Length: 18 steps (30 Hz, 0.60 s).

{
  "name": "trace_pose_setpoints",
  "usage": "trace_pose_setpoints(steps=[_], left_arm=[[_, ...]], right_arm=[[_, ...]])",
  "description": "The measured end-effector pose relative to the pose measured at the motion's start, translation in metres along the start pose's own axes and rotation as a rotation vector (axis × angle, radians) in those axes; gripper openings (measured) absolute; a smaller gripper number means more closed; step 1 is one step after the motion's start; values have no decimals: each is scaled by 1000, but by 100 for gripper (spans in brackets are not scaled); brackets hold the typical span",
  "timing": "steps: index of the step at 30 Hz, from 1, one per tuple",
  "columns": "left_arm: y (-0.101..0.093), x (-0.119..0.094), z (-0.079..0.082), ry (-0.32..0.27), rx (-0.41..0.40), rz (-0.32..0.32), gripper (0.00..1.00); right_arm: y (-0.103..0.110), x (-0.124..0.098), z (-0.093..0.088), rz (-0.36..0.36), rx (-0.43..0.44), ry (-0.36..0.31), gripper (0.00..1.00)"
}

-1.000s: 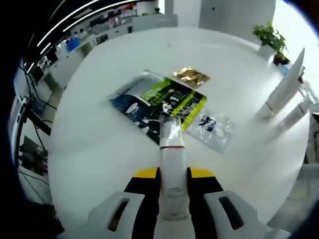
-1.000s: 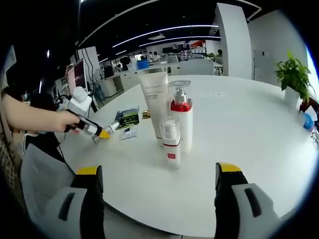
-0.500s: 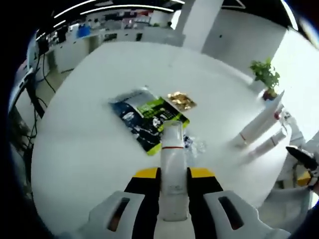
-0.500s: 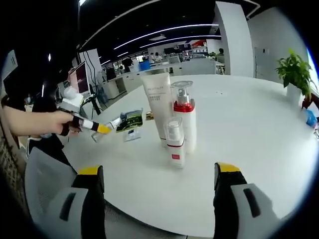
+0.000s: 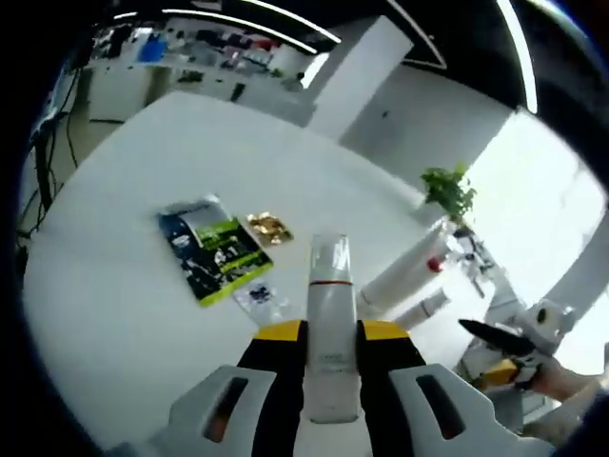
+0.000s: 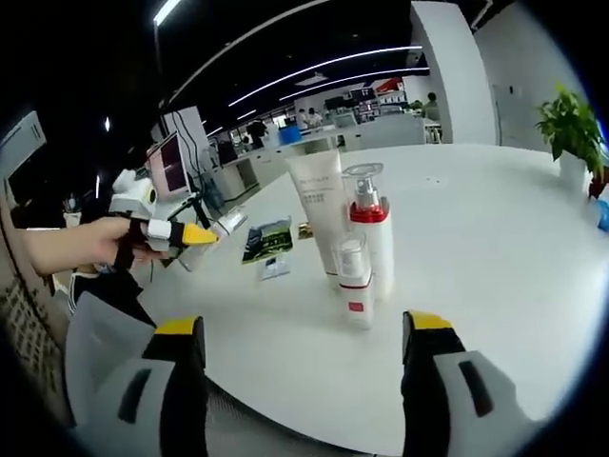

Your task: Arrange the skincare products in the storage area until every visible bottle or jar stands upright without overlapping.

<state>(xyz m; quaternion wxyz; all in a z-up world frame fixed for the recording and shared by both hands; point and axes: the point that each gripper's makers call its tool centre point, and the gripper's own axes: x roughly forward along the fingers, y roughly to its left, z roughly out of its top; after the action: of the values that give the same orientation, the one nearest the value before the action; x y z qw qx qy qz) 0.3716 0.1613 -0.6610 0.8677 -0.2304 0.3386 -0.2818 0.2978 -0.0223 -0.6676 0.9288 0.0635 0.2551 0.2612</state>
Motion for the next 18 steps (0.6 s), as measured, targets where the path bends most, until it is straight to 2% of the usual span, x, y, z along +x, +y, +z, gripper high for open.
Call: trace_pose_setpoints(steps=[4, 8, 12, 14, 18], left_arm=[[-28, -8, 5, -43, -58, -114, 17], [-49, -14, 6, -65, -76, -206, 17], [-64, -19, 6, -83, -91, -264, 17], [-73, -22, 6, -90, -92, -295, 17], [-94, -29, 6, -96, -71, -372, 17]], right_arm=[[8, -3, 4, 42, 26, -17, 77], [31, -9, 17, 165, 114, -70, 63], [45, -10, 27, 230, 150, -103, 62], [59, -10, 40, 298, 168, -127, 59], [76, -10, 65, 397, 210, -188, 47]])
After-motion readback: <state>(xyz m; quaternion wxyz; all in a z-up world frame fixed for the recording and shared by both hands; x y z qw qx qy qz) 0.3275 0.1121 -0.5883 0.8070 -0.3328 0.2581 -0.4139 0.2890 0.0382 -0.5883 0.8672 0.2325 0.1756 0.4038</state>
